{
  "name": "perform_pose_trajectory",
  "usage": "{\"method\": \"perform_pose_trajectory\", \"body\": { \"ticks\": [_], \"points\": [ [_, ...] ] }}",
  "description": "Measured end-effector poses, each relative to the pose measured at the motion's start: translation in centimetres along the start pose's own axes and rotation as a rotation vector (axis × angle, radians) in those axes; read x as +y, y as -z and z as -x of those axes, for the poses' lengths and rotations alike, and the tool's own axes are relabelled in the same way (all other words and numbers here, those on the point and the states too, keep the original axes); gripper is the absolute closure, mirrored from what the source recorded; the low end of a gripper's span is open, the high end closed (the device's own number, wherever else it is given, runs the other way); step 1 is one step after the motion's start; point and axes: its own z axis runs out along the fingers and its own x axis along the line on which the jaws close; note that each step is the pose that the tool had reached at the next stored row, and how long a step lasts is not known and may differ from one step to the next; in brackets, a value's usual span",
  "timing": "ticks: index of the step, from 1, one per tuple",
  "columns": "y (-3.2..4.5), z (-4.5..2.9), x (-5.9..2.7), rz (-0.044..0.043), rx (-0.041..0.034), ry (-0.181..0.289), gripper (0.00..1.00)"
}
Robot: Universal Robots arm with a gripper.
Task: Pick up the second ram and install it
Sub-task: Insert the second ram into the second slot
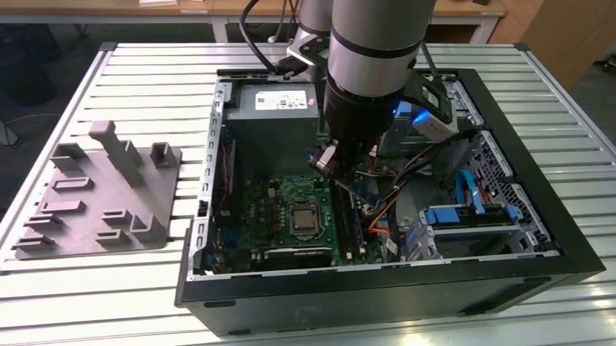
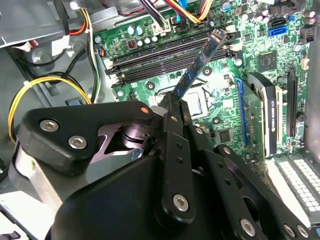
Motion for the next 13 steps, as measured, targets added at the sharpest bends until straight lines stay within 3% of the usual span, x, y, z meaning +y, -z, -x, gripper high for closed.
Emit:
{"method": "perform_pose_trajectory", "body": {
  "ticks": [13],
  "points": [
    [0.00, 0.00, 0.00, -0.0030, -0.0016, -0.057, 0.87]
  ]
}}
